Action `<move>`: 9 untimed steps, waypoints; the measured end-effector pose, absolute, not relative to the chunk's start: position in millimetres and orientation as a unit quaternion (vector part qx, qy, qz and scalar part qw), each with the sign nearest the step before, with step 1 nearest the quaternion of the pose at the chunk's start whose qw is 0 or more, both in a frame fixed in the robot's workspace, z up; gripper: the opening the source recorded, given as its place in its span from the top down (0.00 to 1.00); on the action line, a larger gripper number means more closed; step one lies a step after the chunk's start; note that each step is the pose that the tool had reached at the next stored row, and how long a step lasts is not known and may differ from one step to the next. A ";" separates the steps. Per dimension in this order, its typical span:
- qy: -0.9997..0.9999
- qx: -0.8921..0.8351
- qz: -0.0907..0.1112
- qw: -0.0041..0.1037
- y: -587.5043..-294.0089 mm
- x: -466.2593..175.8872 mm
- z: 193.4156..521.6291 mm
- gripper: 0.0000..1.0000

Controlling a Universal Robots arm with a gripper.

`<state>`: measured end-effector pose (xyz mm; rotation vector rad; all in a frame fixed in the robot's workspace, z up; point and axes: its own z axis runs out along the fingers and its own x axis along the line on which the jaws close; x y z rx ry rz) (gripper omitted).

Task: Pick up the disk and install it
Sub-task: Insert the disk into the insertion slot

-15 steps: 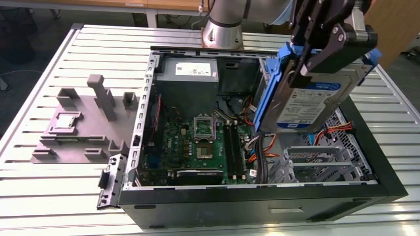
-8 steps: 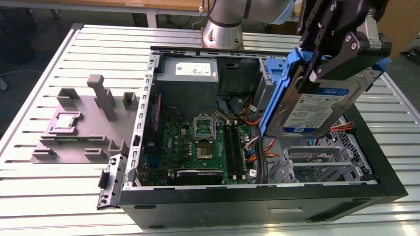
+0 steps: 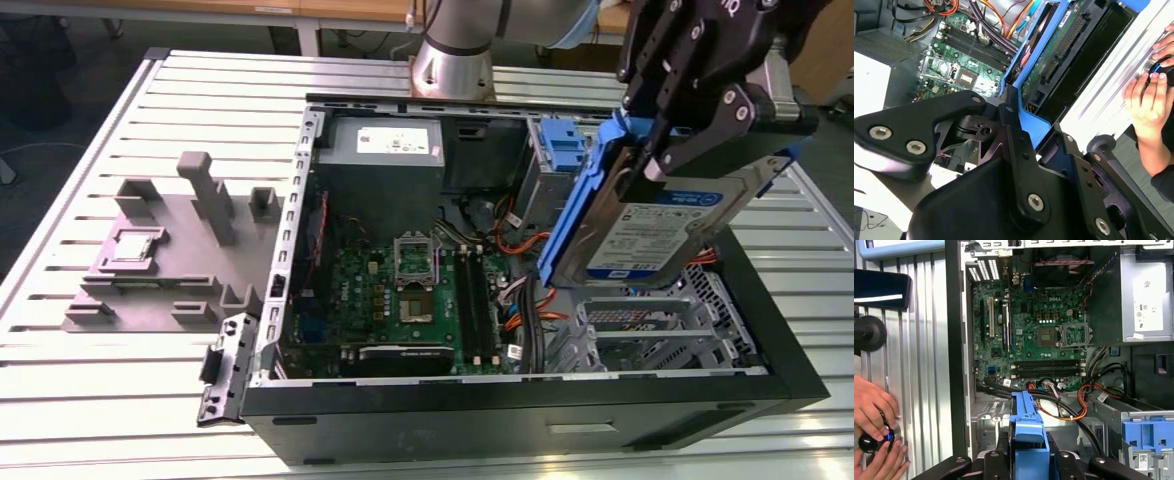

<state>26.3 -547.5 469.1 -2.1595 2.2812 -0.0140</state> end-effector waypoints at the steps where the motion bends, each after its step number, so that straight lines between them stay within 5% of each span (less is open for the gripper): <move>1: 0.726 -0.687 -0.004 0.000 -547.8 27.5 468.7 0.63; 9: 0.720 -0.694 -0.005 0.000 -548.8 33.9 464.9 0.63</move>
